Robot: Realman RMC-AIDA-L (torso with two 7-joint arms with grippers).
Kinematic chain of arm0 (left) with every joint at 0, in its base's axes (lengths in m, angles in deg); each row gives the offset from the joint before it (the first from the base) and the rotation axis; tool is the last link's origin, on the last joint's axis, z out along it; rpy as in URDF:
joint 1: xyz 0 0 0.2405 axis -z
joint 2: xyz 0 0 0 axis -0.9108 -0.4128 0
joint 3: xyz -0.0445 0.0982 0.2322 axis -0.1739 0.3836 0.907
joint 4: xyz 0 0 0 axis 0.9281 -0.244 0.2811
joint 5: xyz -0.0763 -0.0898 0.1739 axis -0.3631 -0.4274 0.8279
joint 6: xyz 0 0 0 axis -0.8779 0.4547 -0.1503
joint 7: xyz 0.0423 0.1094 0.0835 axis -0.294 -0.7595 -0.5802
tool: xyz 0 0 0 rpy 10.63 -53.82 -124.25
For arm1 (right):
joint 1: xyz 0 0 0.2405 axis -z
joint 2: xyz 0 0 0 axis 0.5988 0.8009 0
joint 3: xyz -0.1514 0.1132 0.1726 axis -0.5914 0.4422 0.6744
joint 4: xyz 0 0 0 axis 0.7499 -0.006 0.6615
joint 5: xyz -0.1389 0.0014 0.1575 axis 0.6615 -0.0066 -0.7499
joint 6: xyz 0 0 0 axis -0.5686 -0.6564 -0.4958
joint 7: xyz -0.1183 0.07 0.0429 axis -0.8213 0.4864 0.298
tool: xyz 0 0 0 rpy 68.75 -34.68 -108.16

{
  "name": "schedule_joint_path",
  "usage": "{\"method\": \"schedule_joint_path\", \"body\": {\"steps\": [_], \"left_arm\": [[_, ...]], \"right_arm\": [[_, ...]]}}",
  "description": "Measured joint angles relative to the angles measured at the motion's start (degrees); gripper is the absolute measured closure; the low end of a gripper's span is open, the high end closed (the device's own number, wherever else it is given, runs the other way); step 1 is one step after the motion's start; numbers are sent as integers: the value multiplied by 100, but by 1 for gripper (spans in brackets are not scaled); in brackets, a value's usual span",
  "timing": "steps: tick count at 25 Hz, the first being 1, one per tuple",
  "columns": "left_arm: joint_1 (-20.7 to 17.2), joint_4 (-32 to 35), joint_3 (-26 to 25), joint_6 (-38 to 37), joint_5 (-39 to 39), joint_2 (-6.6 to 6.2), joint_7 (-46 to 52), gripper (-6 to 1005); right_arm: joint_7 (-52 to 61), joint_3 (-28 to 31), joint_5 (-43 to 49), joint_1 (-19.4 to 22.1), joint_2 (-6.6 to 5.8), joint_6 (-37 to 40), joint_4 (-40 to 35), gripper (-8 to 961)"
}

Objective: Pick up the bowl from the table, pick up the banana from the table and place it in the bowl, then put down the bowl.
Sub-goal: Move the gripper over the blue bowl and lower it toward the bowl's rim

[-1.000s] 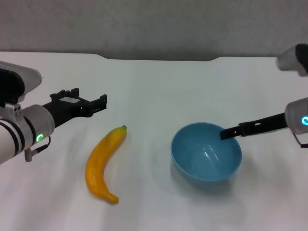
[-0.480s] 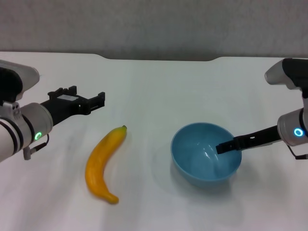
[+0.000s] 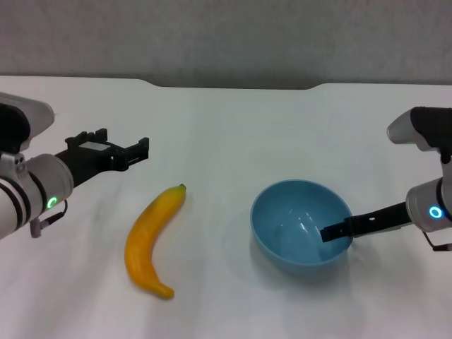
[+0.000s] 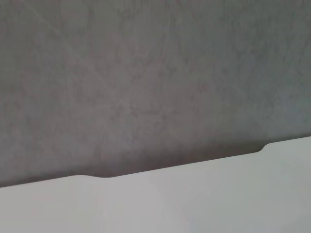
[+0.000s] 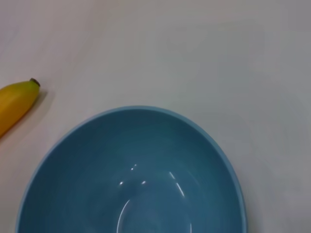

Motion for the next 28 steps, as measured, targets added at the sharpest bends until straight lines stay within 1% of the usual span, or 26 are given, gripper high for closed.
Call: {"method": "schedule_joint_path", "body": {"steps": [16,19,25,28], "left_arm": [[-5,65,0,-1,-31,9,0,107],[-12,67,1,0,-32,9,0,107],[-16,74,0,-1,-32,9,0,107],[-37,74,15,0,-38,9,0,108]], "right_arm": [[-51,-188,-33,-2,18,-315,-38,252],[-93,-243,-42,-2,23,-386,-37,492],[-190,-254,-156,87,38,-536,-44,735],[-361,-255,-367,203,39,-563,-114,836]]}}
